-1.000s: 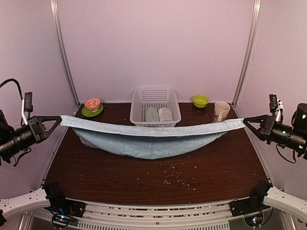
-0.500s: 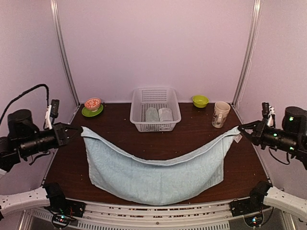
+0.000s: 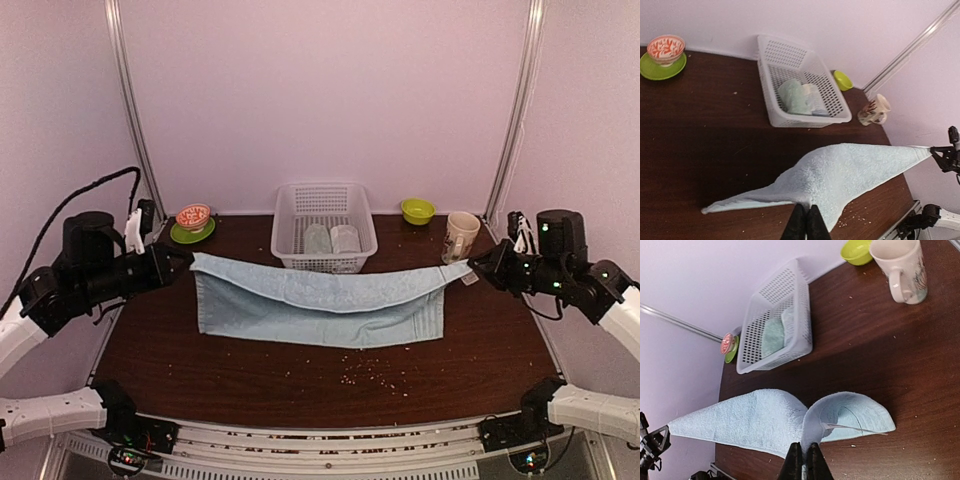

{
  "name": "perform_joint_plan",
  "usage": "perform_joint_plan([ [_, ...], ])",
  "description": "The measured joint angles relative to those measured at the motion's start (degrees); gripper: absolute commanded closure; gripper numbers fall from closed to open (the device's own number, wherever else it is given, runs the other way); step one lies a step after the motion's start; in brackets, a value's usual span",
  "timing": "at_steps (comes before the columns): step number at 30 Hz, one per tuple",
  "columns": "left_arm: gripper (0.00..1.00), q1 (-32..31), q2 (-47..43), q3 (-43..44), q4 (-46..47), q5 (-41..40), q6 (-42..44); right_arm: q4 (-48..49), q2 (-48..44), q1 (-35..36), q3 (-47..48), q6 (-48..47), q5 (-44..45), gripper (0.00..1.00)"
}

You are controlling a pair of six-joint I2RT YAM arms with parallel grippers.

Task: Roll the towels
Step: Pick up the towel from the center of the board, then flatten out the towel at the center of the board.

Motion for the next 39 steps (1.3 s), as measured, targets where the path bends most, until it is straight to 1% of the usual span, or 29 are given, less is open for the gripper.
perform_joint_plan([
  [2,1.00,0.0,-4.6,0.6,0.0,2.5,1.3,-0.2,-2.5,0.0,1.0,-2.6,-2.2,1.00],
  [6,1.00,0.0,-15.7,0.8,-1.7,8.9,2.3,-3.2,-10.8,0.0,1.8,-7.7,-6.7,1.00],
  [9,1.00,-0.1,-26.2,0.9,-4.6,13.3,1.9,-7.9,-18.0,0.0,3.5,-10.4,-10.8,1.00],
  [12,1.00,-0.1,-34.0,1.9,-7.3,15.6,1.4,-11.6,-23.2,0.0,7.2,-11.3,-15.1,1.00],
  [15,1.00,-0.1,-37.8,3.8,-9.4,15.8,0.9,-13.9,-24.7,0.0,11.4,-11.4,-16.9,1.00],
  [17,1.00,-0.1,-37.4,4.1,-9.0,15.7,0.7,-14.0,-24.5,0.0,12.7,-11.3,-16.9,1.00],
  [19,1.00,-0.1,-34.9,3.3,-8.0,15.5,0.6,-13.6,-23.6,0.0,11.9,-10.7,-16.1,1.00],
  [22,1.00,-0.1,-25.2,0.7,-4.7,14.5,0.6,-9.7,-19.9,0.0,6.8,-8.1,-13.9,1.00],
  [26,1.00,0.3,-6.5,-4.7,2.3,13.2,0.9,-2.5,-8.4,-0.4,-3.3,-3.7,-9.7,1.00],
  [29,1.00,2.9,3.8,-7.8,6.7,13.7,1.3,2.4,1.7,-2.0,-7.9,-1.5,-6.9,1.00],
  [35,1.00,12.9,19.2,-11.6,19.7,16.5,0.6,12.5,19.7,-6.0,-8.4,0.4,-3.6,1.00],
  [39,1.00,14.5,24.8,-13.2,24.8,17.3,0.2,17.0,28.3,-6.5,-6.4,0.7,-3.4,1.00],
])
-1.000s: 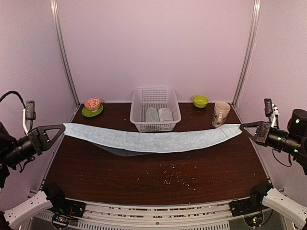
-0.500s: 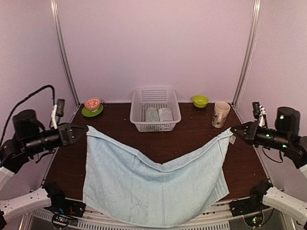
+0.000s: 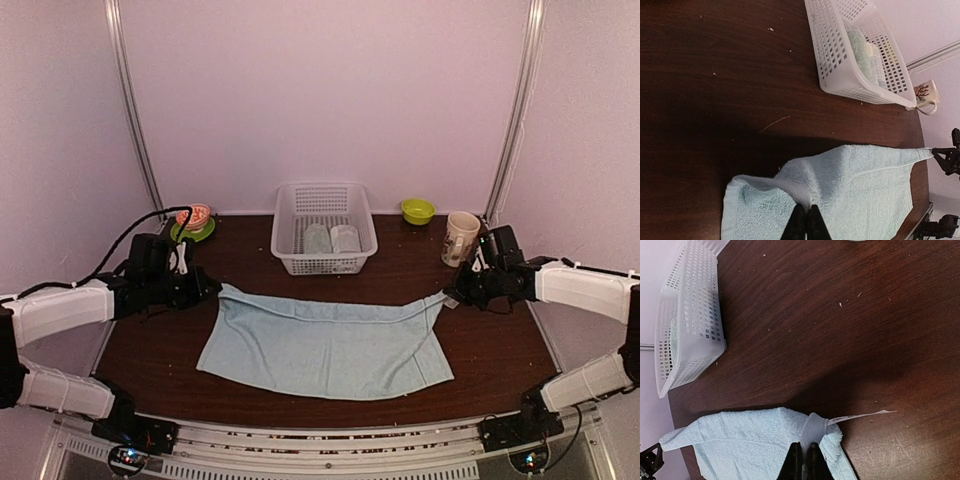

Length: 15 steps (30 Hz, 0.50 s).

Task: Roll the towels
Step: Flatten out the towel at the center of the board, then fold the towel at the center of the board.

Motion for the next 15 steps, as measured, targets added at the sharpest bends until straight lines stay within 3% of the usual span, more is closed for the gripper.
perform_joint_plan([
  [8,1.00,1.5,0.1,0.3,1.0,0.5,0.2,2.5,3.2,0.0,3.1,0.1,-1.1,1.00],
  [15,1.00,1.7,-9.2,1.8,-4.4,1.5,1.1,1.3,-6.1,0.0,3.1,-0.1,-3.1,1.00],
])
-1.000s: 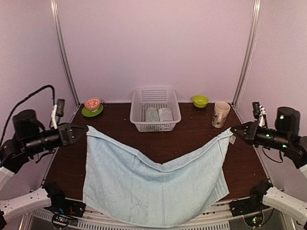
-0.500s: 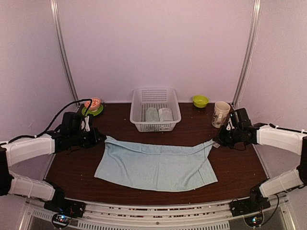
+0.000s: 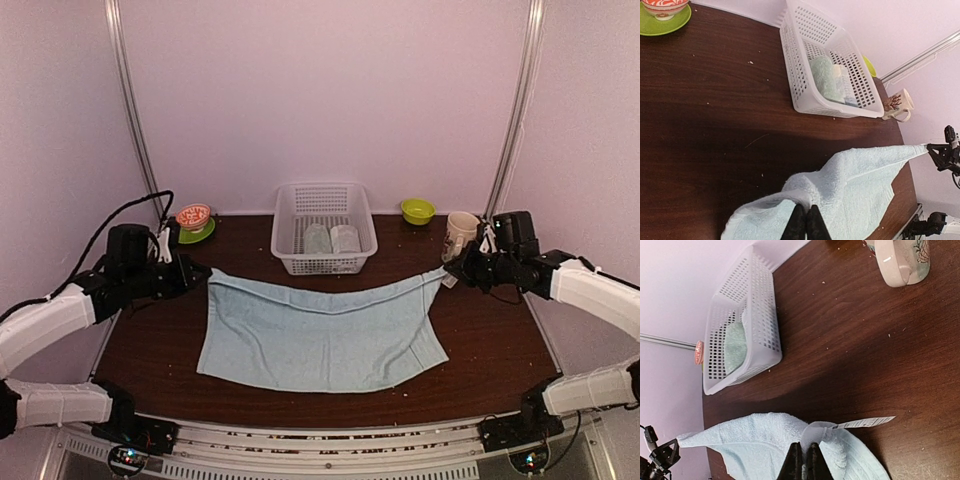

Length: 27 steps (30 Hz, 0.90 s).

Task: Roll the towels
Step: Fold the towel at the center of the board.

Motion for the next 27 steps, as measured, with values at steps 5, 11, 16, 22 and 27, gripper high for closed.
perform_joint_plan([
  [5,1.00,0.0,-9.5,-1.8,-5.8,-0.4,0.3,-0.4,-7.1,1.2,-5.5,0.2,-1.0,1.00],
  [11,1.00,0.0,-15.2,-7.8,-10.7,-1.6,-0.3,-0.4,-7.9,2.8,-13.9,1.7,-1.2,1.00],
  [16,1.00,0.0,-16.9,-10.6,-13.4,-1.7,-1.5,-0.1,-7.8,3.5,-15.2,2.2,-1.2,1.00],
  [22,1.00,0.0,-20.7,-10.6,-15.5,-1.5,-2.1,0.1,-8.9,5.4,-15.1,2.3,-1.6,1.00],
  [27,1.00,0.0,-22.5,-11.2,-17.5,-0.7,-3.8,0.4,-9.0,6.6,-15.5,2.6,-1.9,1.00],
])
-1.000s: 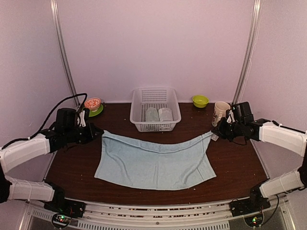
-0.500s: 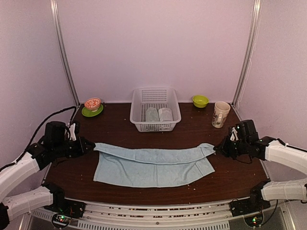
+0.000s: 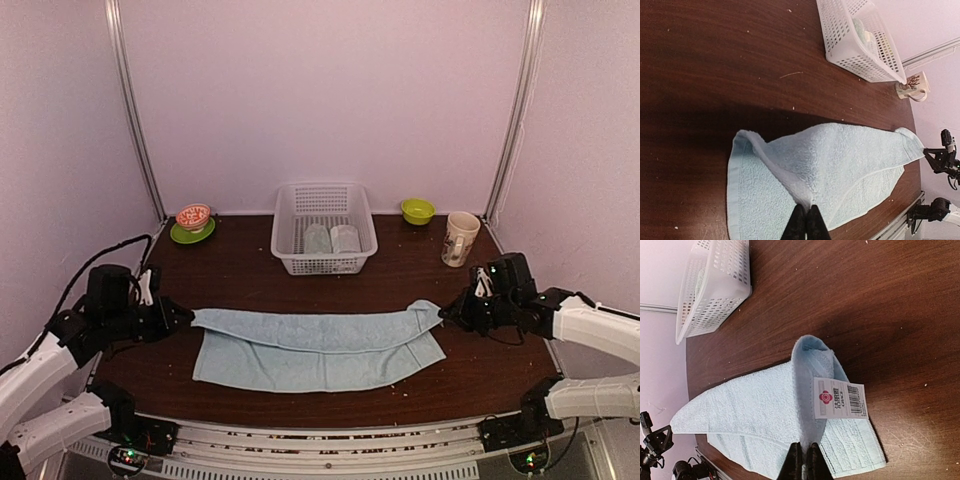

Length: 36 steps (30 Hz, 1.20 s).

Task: Roll the towels
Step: Fold the towel at the center of the board.

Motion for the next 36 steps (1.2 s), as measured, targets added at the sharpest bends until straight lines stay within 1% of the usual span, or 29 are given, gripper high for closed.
perform_joint_plan([
  [6,1.00,0.0,-5.6,-3.1,-4.9,0.5,-2.5,-0.6,-1.3,0.3,-2.7,0.0,0.3,1.00],
  [9,1.00,0.0,-5.6,-3.3,-6.5,0.5,-3.4,-2.2,-2.8,0.3,-3.2,0.0,1.3,1.00],
  [15,1.00,0.0,-3.8,-3.3,-9.5,-0.6,-4.3,-7.0,-11.3,-0.1,-3.5,0.0,6.0,1.00],
  [21,1.00,0.0,-3.9,-3.3,-9.8,-0.8,-5.2,-12.4,-18.5,-3.8,-3.5,-0.2,9.0,1.00],
  [24,1.00,0.0,-2.5,-3.4,-8.3,0.2,-5.4,-12.7,-18.7,-4.3,-3.6,-0.4,8.5,1.00],
  [29,1.00,0.0,-0.7,-3.4,-7.0,0.7,-5.6,-10.4,-14.6,-3.7,-6.3,-0.4,4.3,1.00],
  [33,1.00,0.0,-0.4,-3.8,-6.5,0.7,-6.1,-9.4,-11.1,1.8,-7.6,0.4,3.1,1.00],
  [36,1.00,0.0,-0.3,-4.5,-6.5,0.7,-6.7,-7.8,-10.9,3.7,-8.8,1.1,2.3,1.00],
])
